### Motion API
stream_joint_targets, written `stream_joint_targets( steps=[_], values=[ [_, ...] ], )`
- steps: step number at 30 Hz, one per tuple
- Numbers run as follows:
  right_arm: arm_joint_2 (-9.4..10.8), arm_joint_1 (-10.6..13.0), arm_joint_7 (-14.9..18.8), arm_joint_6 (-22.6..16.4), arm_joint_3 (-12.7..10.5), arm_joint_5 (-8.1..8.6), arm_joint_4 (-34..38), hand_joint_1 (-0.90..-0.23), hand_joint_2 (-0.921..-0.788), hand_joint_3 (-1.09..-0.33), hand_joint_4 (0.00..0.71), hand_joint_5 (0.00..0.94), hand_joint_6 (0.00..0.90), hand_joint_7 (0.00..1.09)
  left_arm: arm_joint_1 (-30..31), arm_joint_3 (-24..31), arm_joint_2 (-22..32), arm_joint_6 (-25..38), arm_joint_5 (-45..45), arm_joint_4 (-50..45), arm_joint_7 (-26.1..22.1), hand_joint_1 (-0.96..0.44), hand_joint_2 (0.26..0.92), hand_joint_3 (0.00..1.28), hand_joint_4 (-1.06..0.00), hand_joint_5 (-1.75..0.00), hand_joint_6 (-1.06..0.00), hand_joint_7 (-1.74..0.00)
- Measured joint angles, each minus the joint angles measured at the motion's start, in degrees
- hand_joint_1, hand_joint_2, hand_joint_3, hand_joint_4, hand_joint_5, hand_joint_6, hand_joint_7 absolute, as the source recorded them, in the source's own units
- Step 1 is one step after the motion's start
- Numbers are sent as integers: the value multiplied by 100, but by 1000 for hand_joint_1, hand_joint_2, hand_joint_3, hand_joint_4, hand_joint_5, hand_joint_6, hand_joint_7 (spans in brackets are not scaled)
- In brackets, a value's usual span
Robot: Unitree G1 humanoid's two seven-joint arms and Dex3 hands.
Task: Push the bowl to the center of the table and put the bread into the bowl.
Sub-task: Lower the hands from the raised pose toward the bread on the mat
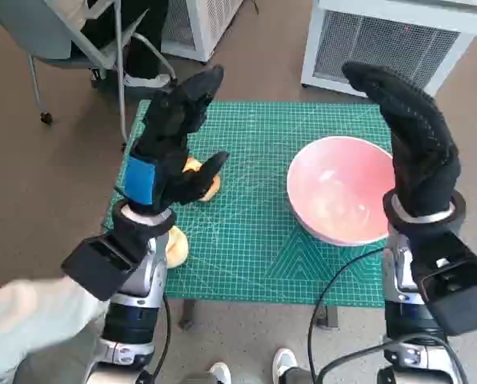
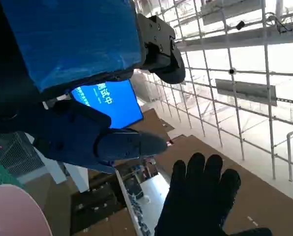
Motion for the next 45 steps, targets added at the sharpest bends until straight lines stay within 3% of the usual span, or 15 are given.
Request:
stream_joint_targets(
  steps=[25,31,38,45],
  values=[
    [-1,129,13,-45,-84,48,31,-587,-921,-791,273,2,14,655,0,18,1,-1,-43,18,-64,-455,921,346,-371,-2,-271,-562],
    [-186,287,-29,-248,-467,102,413,-580,-921,-808,265,1,1,658,23,70,12,-18,-52,18,-82,-458,921,345,-372,-2,-267,-554],
    [-404,437,-621,-602,-1105,-161,1230,-556,-921,-812,265,1,-1,630,106,169,54,-94,-53,31,-66,-480,921,345,-374,-1,-276,-488],
    [-641,437,-1225,-841,-1488,-365,2594,-552,-921,-829,268,1,19,591,148,222,50,-196,-51,104,-44,-492,921,347,-376,-2,-270,-449]
  ],
)
